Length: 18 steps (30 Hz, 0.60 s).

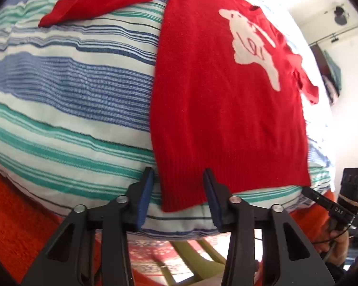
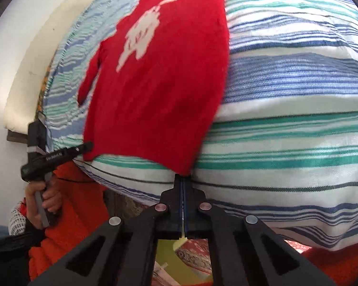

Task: Fold small clothes
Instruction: 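Pull the sweater hem with both grippers to straighten the body, then release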

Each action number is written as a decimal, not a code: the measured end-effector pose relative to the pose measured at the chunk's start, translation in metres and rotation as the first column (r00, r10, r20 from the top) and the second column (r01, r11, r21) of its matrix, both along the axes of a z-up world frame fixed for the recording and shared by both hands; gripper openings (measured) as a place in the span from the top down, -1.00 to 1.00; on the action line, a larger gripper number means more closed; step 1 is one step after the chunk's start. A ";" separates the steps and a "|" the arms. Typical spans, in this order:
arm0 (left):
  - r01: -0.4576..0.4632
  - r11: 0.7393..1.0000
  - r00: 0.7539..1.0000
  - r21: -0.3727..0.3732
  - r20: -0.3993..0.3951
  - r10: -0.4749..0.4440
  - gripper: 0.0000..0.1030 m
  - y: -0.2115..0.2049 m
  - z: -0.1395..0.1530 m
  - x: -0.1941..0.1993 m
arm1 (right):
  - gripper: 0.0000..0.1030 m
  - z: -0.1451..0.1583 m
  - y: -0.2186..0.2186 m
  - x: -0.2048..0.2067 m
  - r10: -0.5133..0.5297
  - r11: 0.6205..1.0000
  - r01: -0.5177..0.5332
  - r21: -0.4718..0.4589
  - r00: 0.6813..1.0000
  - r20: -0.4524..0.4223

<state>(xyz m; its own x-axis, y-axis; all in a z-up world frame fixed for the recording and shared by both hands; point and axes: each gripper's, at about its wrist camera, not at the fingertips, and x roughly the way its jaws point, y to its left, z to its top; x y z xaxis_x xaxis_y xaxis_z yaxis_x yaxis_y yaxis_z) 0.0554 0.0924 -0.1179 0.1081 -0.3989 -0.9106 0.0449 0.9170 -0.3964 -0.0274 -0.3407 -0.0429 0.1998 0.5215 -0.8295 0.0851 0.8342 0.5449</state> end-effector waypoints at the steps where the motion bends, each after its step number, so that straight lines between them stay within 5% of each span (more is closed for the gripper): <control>1: 0.002 1.000 1.000 -0.002 -0.003 -0.002 0.10 -0.002 0.000 -0.001 | 0.76 0.003 -0.002 0.001 -0.003 1.000 0.003 0.006 1.000 0.012; 4: 0.018 1.000 1.000 -0.002 -0.004 -0.018 0.11 -0.004 0.002 -0.007 | 0.18 0.010 -0.009 -0.003 -0.021 0.999 0.020 0.032 0.999 0.041; 9: 0.075 0.997 0.997 0.019 -0.010 -0.075 0.24 -0.024 -0.003 -0.010 | 0.13 0.004 -0.006 0.004 -0.099 0.992 0.095 0.084 0.994 0.052; 10: 0.091 0.996 0.996 0.025 -0.015 -0.091 0.72 -0.027 -0.005 -0.010 | 0.13 -0.001 -0.004 0.008 -0.115 0.989 0.111 0.093 0.992 0.040; 11: 0.104 0.994 0.994 0.026 -0.026 -0.103 0.87 -0.029 -0.007 -0.009 | 0.13 -0.012 -0.004 0.013 -0.131 0.986 0.128 0.107 0.991 0.015; 12: 0.109 0.993 0.994 0.042 -0.018 -0.108 0.87 -0.029 -0.006 -0.010 | 0.20 -0.021 -0.004 0.017 -0.145 0.983 0.146 0.112 0.989 -0.016; 13: 0.113 0.991 0.993 0.067 0.002 -0.114 0.89 -0.027 -0.002 -0.013 | 0.77 -0.027 -0.005 0.019 -0.158 0.981 0.161 0.110 0.987 -0.039; 14: 0.112 0.989 0.993 0.093 0.023 -0.115 0.89 -0.026 0.002 -0.015 | 0.90 -0.029 -0.005 0.019 -0.154 0.982 0.158 0.105 0.987 -0.047; 18: 0.055 0.992 0.998 0.116 0.015 -0.057 0.89 -0.013 -0.002 -0.018 | 0.93 -0.004 -0.006 0.006 -0.109 0.993 0.108 -0.042 0.994 0.001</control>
